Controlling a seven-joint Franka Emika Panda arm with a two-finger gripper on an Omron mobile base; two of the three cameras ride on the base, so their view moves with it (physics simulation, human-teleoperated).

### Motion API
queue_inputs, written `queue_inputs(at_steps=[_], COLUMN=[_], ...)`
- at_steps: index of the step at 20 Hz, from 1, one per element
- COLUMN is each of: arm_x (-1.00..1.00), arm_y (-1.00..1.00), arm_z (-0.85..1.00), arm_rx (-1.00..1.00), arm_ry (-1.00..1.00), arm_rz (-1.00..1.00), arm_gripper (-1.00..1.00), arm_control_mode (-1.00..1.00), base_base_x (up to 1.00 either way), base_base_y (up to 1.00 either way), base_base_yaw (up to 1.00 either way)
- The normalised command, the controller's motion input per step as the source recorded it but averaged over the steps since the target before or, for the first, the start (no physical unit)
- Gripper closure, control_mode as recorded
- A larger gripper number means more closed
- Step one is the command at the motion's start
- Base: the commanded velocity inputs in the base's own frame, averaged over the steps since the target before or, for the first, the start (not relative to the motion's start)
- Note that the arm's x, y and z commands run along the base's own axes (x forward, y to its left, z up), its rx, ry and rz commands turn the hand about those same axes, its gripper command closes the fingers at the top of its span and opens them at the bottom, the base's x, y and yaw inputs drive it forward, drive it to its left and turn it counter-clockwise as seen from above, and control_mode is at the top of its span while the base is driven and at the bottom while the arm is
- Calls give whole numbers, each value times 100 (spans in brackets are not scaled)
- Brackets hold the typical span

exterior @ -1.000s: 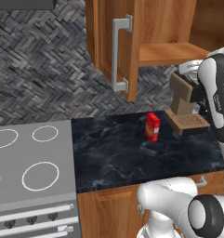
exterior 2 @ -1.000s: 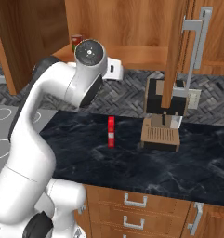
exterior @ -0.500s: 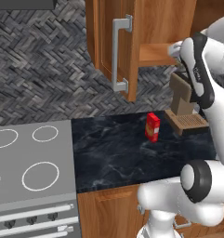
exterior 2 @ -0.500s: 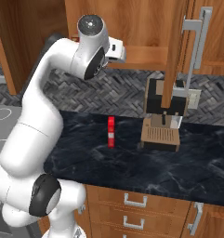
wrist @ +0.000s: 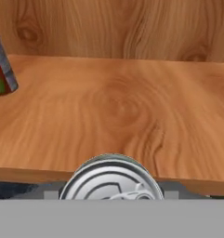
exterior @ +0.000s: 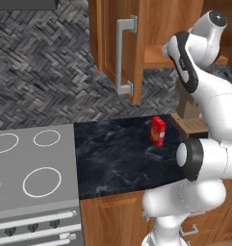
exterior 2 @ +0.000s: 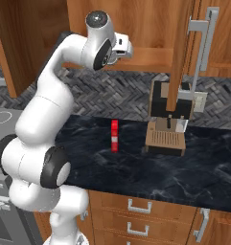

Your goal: Restock the canned food cabinet by taking the new fresh canned food from the counter and placing it in the cabinet. Then, take the old canned food from the cabinet and place it on the counter.

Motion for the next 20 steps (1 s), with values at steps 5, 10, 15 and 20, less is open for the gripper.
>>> queue_inputs(at_steps=[5,10,15,20], arm_x=[89,68,27,0], arm_y=[0,0,0,0], arm_z=[-4,-7,-5,-2], arm_rx=[-3,-2,-3,0], arm_ry=[1,2,-3,-11], arm_rz=[-2,-2,0,0], arm_gripper=[100,-100,-100,-100], arm_control_mode=[-100,-100,-100,-100], base_base_x=[0,0,0,0], base_base_y=[0,0,0,0], base_base_yaw=[0,0,0,0])
